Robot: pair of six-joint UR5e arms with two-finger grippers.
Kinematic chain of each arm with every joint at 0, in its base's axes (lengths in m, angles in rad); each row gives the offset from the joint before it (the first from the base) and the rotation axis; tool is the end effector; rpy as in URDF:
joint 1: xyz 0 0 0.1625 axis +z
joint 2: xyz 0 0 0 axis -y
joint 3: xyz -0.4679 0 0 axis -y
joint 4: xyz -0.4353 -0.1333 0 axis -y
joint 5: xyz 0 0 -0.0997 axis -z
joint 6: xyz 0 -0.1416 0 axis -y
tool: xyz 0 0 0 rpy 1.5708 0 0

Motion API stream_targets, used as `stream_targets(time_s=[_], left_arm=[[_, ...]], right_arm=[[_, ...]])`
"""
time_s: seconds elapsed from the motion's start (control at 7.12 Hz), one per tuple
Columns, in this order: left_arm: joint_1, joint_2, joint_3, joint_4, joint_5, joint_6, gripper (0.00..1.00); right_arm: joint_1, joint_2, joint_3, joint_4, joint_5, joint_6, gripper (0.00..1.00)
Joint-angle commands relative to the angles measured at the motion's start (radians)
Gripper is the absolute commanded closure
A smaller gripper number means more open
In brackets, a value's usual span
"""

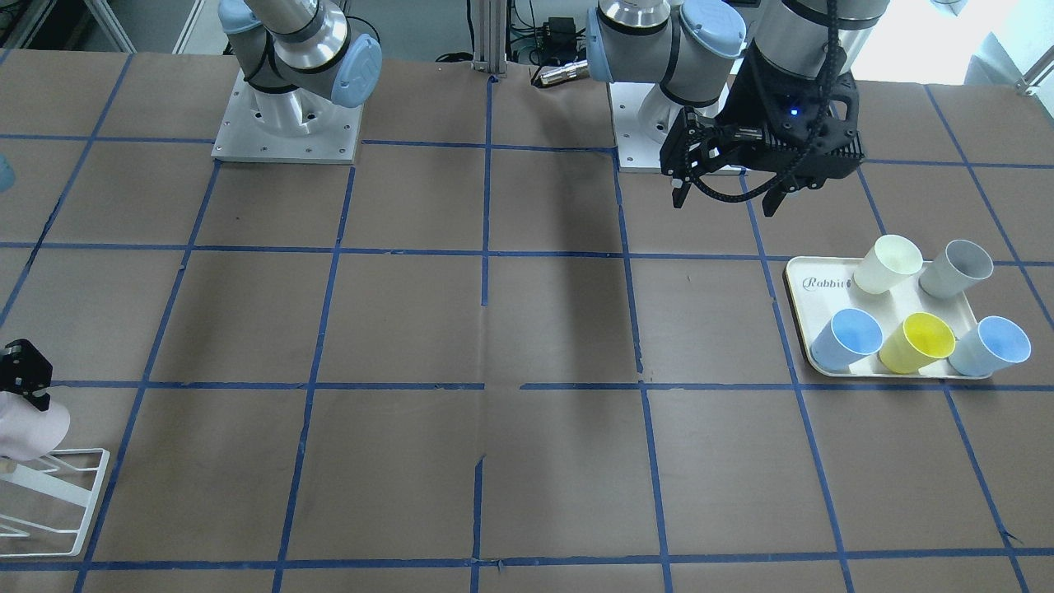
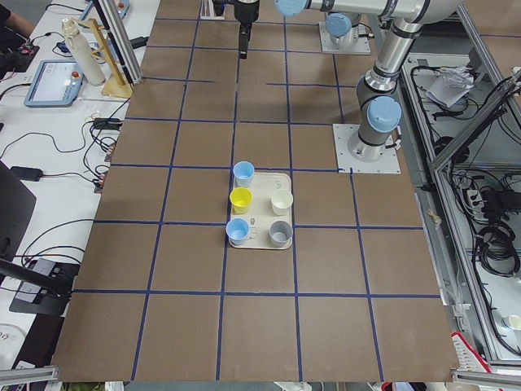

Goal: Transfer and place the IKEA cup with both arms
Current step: 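Close the right gripper on the pink cup's base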

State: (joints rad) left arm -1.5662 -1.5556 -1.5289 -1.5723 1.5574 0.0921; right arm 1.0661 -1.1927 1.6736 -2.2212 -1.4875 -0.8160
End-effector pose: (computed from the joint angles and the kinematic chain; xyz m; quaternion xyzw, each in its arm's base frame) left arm -0.1327 -0.5355 0.5194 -0.0439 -0.9986 0.0281 0.0053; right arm -0.2022 -0.6660 0.2737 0.1578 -0.9830 0.0922 0.0191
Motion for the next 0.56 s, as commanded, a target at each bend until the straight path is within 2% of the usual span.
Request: stream_targets(time_s=[0.0, 0.28, 0.42], left_arm=[[0.000, 0.000, 0.001, 0.000, 0.001, 0.000, 0.00], [0.000, -0.001, 0.001, 0.000, 0.000, 0.000, 0.00], [0.000, -0.001, 0.003, 0.000, 0.000, 0.000, 0.00]], right_arm=[[0.000, -0.004, 0.000, 0.000, 0.001, 0.000, 0.63], [0.000, -0.005, -0.002, 0.000, -0.002, -0.002, 0.90], [0.000, -0.011, -0.011, 0.002, -0.005, -0.003, 0.96]])
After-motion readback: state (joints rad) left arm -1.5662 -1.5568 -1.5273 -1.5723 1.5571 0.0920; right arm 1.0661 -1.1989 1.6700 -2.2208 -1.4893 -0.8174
